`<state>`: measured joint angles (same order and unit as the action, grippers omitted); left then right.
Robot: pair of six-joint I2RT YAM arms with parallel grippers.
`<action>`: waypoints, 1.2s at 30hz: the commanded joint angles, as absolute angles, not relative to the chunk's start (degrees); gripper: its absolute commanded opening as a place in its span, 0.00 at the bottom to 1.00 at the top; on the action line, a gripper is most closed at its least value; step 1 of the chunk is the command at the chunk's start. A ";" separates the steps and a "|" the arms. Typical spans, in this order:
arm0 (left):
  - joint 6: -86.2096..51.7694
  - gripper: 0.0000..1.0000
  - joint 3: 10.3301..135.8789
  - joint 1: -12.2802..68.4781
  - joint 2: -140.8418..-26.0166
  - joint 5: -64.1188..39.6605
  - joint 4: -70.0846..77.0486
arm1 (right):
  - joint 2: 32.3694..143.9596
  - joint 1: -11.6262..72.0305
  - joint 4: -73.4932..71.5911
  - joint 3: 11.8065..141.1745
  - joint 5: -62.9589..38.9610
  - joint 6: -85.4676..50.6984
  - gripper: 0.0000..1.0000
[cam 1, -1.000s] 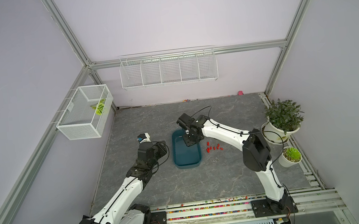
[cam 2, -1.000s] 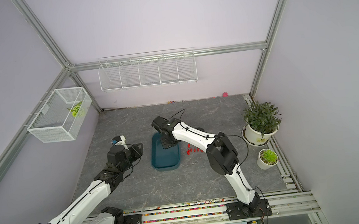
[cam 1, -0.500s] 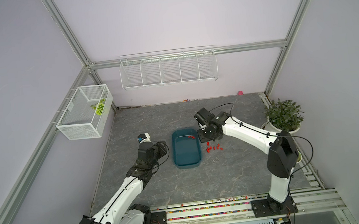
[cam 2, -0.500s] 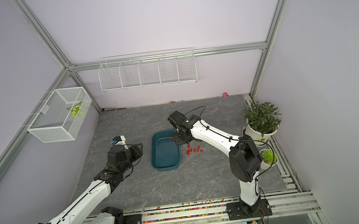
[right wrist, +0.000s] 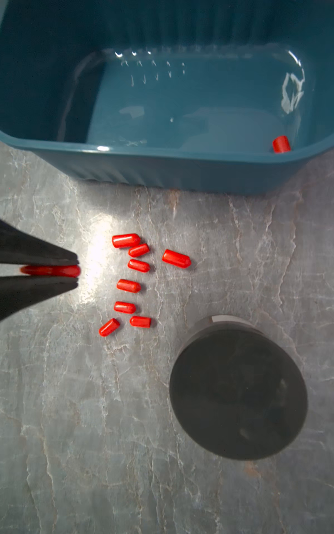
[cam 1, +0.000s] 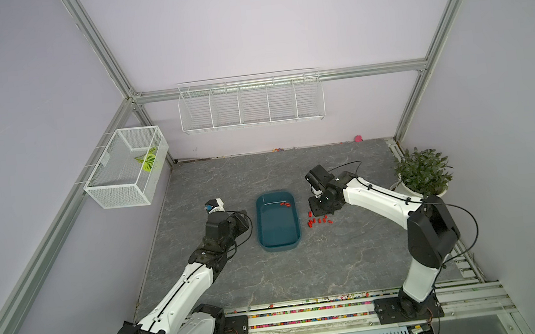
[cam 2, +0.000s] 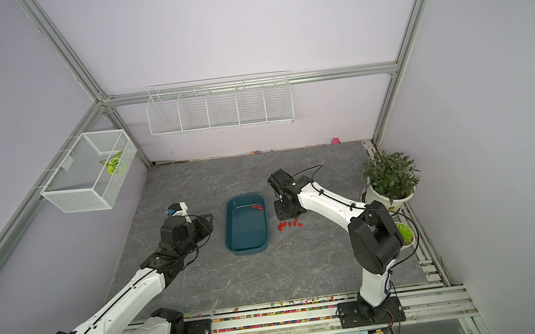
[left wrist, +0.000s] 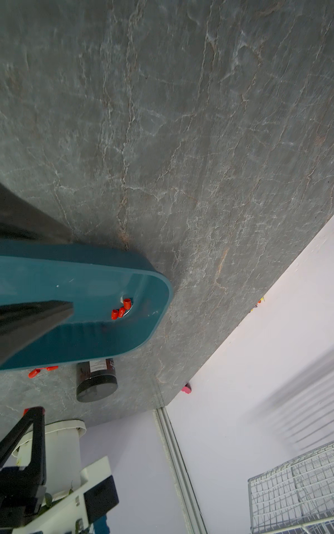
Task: Take the screw protection sleeves out of the storage box
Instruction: Place the screw protection sleeve at the center of the board.
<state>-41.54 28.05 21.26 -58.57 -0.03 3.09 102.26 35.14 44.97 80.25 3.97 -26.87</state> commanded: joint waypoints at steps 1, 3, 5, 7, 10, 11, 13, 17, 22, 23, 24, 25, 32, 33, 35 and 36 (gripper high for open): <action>-41.70 0.40 29.25 20.92 -58.86 -0.43 3.11 | 103.09 34.38 42.68 80.03 3.41 -25.69 0.12; -41.66 0.40 29.35 20.95 -59.14 -0.51 3.04 | 104.36 33.90 42.04 80.28 3.26 -25.40 0.12; -41.62 0.40 29.44 20.92 -59.40 -0.58 2.99 | 105.64 33.51 41.60 80.64 2.99 -25.20 0.12; -41.69 0.40 29.54 20.94 -59.41 -0.60 3.04 | 106.70 33.11 41.14 80.94 2.69 -25.02 0.12; -41.65 0.40 29.60 20.99 -59.50 -0.61 3.00 | 108.60 32.62 41.13 81.86 2.73 -25.12 0.13; -41.66 0.40 29.53 20.92 -59.48 -0.58 3.00 | 109.04 32.45 40.83 81.98 2.61 -25.27 0.13; -41.66 0.40 29.55 20.92 -59.62 -0.53 3.00 | 109.89 32.28 40.08 82.00 2.13 -25.53 0.13; -41.65 0.40 29.73 20.94 -59.79 -0.56 2.95 | 110.77 31.90 39.35 82.57 1.86 -25.67 0.14; -41.63 0.40 29.84 20.97 -59.92 -0.54 2.84 | 112.17 31.57 39.26 83.72 1.12 -25.57 0.14; -41.66 0.40 29.86 20.95 -59.90 -0.53 2.83 | 112.55 31.56 39.33 84.01 0.91 -25.57 0.14; -41.66 0.40 29.80 20.94 -59.96 -0.56 2.82 | 113.00 31.53 39.54 84.31 0.73 -25.46 0.15; -41.66 0.40 29.84 20.99 -59.97 -0.61 2.82 | 113.48 31.47 39.88 84.77 0.62 -25.49 0.15; -41.68 0.40 30.06 20.99 -60.49 -0.74 2.79 | 115.91 30.48 41.23 86.65 -0.77 -26.10 0.15; -41.68 0.40 30.10 20.95 -60.51 -0.76 2.85 | 116.08 30.26 41.27 86.72 -1.04 -26.19 0.15; -41.65 0.40 30.19 20.93 -60.69 -0.87 2.77 | 116.44 29.94 41.34 86.91 -1.61 -26.36 0.16; -41.59 0.40 30.23 20.94 -60.86 -0.88 2.81 | 116.70 29.75 41.44 87.01 -1.87 -26.37 0.16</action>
<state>-41.54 28.49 21.26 -60.14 -0.10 3.05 115.50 30.41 40.05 85.67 -0.51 -25.91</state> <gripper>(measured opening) 0.398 0.157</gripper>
